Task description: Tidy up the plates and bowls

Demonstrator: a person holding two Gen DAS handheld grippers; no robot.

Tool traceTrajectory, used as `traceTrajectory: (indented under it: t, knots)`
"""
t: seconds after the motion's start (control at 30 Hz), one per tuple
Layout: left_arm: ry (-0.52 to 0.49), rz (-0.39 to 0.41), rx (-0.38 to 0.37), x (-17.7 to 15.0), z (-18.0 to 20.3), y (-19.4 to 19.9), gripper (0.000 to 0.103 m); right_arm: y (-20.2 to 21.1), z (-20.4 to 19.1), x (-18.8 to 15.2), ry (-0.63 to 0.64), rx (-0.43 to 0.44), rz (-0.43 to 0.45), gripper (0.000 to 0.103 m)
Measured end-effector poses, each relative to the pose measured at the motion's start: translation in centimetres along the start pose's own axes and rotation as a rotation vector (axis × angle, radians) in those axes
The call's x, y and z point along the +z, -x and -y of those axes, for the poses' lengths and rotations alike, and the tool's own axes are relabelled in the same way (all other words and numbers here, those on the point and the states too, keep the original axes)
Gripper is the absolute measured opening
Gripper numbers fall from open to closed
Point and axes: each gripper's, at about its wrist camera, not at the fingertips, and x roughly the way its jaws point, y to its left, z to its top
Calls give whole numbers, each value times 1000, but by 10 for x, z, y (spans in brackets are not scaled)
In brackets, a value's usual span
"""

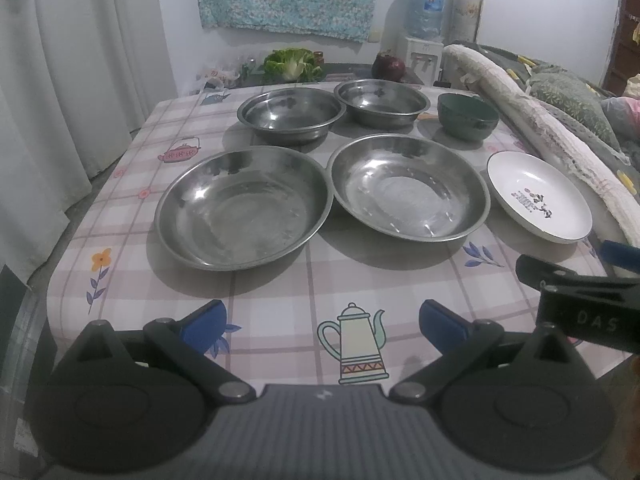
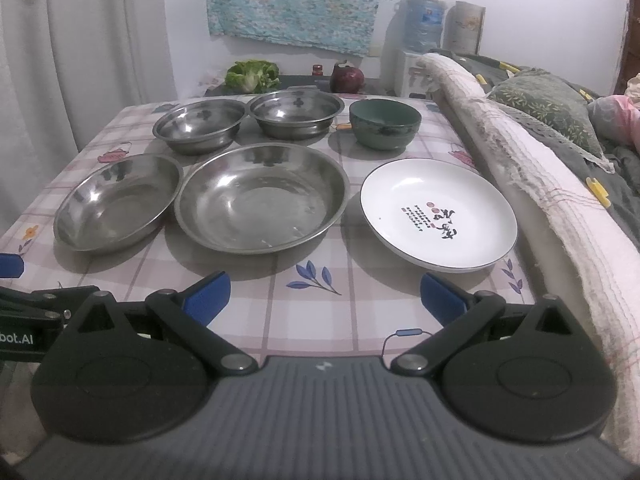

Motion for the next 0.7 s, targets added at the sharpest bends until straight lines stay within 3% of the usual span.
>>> traceTrajectory:
  t: [0.7]
  knots:
    - [0, 10, 0, 1, -2, 2, 103, 2, -1, 1, -2, 9, 3, 102]
